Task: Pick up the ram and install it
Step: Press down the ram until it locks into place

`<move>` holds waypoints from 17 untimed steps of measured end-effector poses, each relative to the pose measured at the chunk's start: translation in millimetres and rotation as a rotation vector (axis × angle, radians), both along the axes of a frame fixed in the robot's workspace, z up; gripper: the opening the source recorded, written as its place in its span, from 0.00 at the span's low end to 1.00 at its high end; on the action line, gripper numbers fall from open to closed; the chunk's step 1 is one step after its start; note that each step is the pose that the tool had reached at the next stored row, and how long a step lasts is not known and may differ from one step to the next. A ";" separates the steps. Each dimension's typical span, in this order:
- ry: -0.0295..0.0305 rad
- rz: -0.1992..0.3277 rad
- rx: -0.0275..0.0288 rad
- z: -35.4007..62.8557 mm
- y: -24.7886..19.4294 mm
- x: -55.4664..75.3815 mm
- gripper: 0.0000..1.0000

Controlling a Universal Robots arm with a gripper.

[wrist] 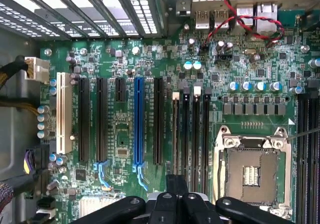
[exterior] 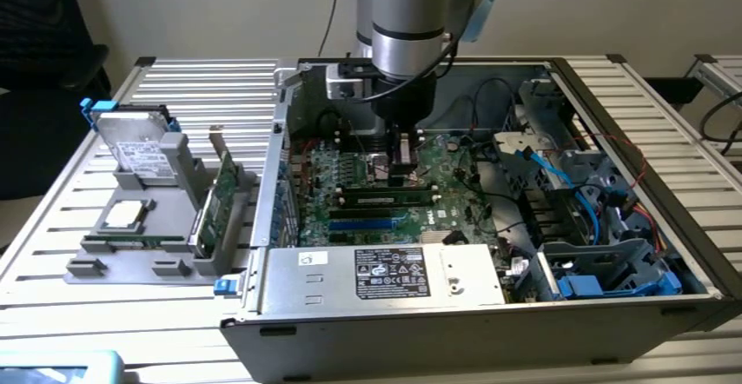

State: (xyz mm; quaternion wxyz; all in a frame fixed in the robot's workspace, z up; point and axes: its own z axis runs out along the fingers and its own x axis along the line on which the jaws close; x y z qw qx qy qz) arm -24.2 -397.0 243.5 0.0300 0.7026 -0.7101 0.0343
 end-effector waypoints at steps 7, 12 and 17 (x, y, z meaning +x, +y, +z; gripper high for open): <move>0.0019 0.000 0.0001 0.0 0.0 1.3 0.11; 0.0020 -0.045 -0.0001 0.1 0.0 1.3 0.11; 0.0019 -0.122 0.0002 0.0 0.0 1.3 0.11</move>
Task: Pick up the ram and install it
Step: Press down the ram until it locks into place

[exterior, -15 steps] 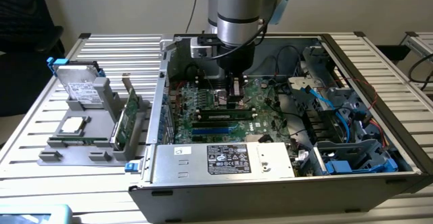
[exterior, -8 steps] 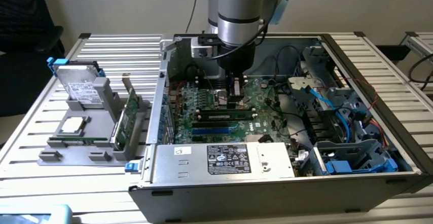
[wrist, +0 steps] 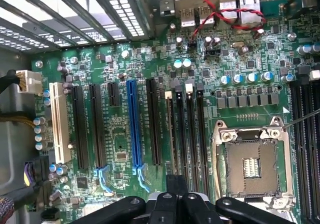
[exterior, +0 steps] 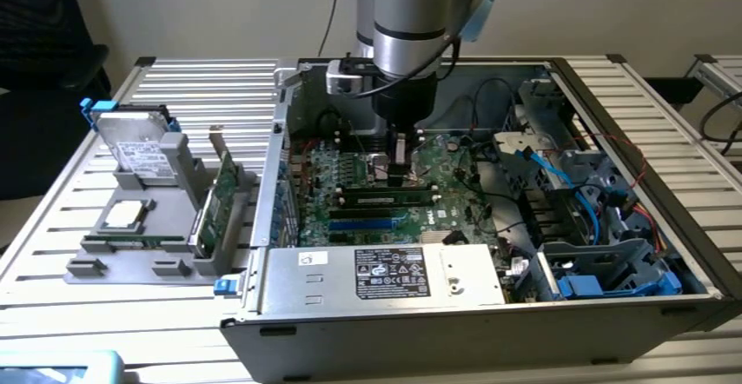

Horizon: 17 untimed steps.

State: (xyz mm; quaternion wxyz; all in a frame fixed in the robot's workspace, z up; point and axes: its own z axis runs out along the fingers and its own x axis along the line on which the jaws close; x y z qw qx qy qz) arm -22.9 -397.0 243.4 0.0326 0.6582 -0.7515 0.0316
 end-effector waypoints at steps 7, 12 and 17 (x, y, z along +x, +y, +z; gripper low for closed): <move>-0.0027 -0.088 -0.0002 0.0 0.0 0.0 0.11; -0.0034 -0.154 -0.0002 0.0 0.0 0.0 0.11; -0.0101 -0.208 -0.0002 -0.1 0.0 0.1 0.11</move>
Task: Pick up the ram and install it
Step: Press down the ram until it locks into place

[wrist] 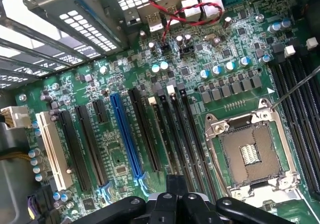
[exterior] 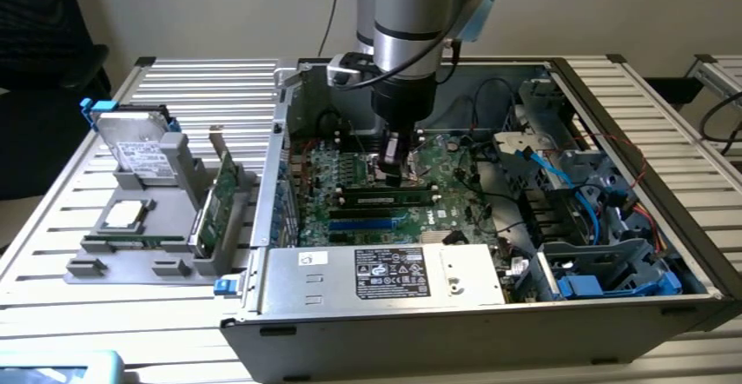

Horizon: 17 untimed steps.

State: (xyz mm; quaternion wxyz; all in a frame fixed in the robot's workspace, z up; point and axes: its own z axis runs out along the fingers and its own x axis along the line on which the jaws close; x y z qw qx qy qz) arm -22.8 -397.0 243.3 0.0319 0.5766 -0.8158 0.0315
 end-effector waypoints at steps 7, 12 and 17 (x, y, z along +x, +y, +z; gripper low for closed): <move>-0.0190 -0.067 -0.0025 0.1 0.0 0.0 0.11; -0.0301 -0.117 -0.0037 0.1 -0.1 0.0 0.11; -0.0376 -0.173 -0.0051 0.2 -0.1 -0.1 0.11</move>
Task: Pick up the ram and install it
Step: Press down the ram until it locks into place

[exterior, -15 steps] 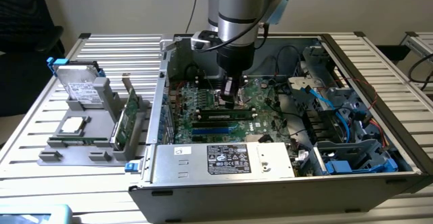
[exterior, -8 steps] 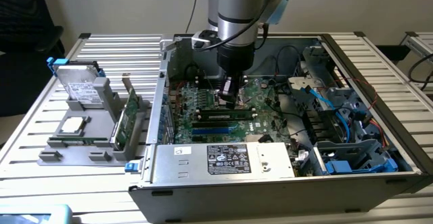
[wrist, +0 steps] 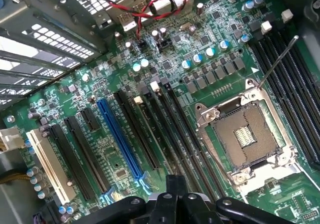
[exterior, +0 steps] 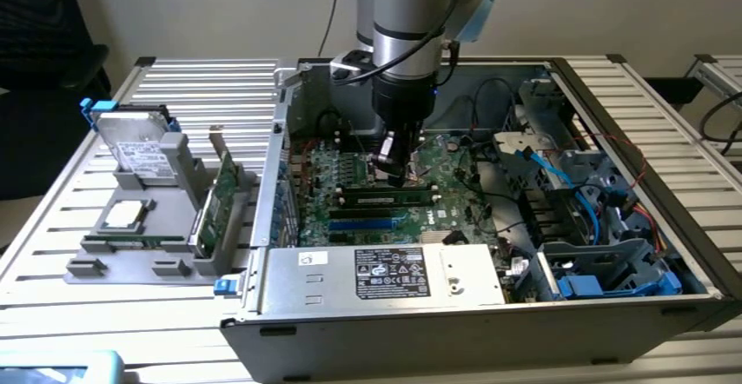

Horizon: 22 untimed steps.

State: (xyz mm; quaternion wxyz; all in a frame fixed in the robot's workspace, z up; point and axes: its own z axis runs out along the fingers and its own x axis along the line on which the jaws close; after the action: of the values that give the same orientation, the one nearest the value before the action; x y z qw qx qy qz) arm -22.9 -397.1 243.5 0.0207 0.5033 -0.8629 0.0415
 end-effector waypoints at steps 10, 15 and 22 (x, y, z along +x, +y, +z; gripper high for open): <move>-0.0057 -0.124 0.0001 0.0 0.1 0.0 0.11; -0.0079 -0.188 0.0001 -0.1 0.1 0.0 0.11; -0.0154 -0.274 0.0005 -0.1 0.1 0.1 0.11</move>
State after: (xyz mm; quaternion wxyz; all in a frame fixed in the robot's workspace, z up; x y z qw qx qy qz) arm -22.8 -397.0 243.4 0.0194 0.3805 -0.9236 0.0419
